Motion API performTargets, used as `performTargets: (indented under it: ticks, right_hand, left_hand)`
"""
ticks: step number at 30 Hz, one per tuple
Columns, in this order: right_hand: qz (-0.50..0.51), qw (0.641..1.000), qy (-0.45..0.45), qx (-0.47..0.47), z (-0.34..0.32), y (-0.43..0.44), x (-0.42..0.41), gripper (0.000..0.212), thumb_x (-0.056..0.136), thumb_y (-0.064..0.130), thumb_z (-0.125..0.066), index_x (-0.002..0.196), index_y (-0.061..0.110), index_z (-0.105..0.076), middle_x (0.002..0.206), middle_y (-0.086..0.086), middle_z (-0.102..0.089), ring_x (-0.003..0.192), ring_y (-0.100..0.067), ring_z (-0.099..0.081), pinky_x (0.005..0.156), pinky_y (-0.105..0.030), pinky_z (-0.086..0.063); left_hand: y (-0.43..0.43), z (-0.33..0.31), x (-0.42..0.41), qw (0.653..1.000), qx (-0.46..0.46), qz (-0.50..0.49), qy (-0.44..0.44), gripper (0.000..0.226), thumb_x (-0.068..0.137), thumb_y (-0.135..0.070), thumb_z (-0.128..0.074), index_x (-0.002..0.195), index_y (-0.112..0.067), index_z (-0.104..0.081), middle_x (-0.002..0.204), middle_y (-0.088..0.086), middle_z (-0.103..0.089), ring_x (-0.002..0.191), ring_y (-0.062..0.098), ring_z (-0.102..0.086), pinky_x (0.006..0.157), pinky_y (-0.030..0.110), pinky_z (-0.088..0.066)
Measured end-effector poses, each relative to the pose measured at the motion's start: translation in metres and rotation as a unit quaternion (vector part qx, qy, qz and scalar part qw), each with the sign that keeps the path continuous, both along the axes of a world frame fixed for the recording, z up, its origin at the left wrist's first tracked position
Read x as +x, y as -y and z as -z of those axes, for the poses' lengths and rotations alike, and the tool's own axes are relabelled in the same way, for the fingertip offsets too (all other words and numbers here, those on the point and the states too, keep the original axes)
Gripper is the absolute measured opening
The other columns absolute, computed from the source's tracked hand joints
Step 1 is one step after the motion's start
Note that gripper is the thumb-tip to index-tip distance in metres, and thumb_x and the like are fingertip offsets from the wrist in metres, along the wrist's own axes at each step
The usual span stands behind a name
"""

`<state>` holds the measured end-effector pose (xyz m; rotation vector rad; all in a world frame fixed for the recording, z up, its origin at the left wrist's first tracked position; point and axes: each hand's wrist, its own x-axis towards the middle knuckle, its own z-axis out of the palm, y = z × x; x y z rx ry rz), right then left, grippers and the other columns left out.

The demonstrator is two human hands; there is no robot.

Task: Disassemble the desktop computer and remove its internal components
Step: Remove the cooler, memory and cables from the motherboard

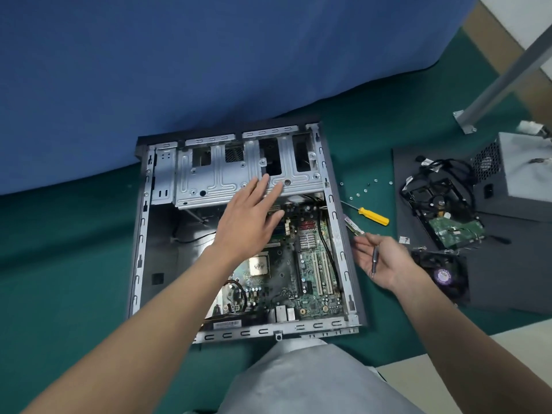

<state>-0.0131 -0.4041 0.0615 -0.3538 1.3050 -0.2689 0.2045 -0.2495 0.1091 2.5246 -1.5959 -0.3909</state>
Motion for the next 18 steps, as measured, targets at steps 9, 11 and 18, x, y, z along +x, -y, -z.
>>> performTargets:
  ticks: [9,11,18]
  right_hand:
    - [0.039,0.982,0.151,-0.105,-0.09,0.02,0.011,0.039,0.095,0.037,-0.05,0.089,0.004,-0.07,0.091,-0.01,-0.067,0.078,-0.017,-0.064,0.071,-0.024,-0.055]
    - [-0.017,0.965,0.185,-0.184,-0.116,0.019,0.018,0.043,0.092,0.05,-0.048,0.094,0.016,-0.074,0.087,-0.003,-0.062,0.077,-0.012,-0.055,0.077,-0.024,-0.047]
    - [-0.432,0.821,0.056,-0.37,-0.151,-0.036,0.057,0.052,0.079,0.069,-0.049,0.085,0.023,-0.072,0.058,0.01,-0.044,0.046,-0.004,-0.037,0.043,-0.016,-0.031]
  left_hand:
    - [-0.006,-0.007,0.02,0.999,0.03,0.023,-0.033,0.055,0.102,-0.049,-0.024,0.153,-0.037,-0.01,0.162,-0.004,-0.001,0.149,0.016,0.005,0.121,0.036,-0.002]
    - [-0.011,-0.006,0.029,0.999,0.046,0.02,-0.021,0.052,0.103,-0.047,-0.017,0.152,-0.04,-0.003,0.161,-0.004,0.003,0.149,0.018,0.007,0.121,0.038,0.0]
    - [-0.024,-0.002,0.055,0.997,0.078,0.024,-0.01,0.049,0.102,-0.047,-0.008,0.143,-0.049,0.019,0.159,-0.008,0.017,0.146,0.015,0.017,0.116,0.036,0.011]
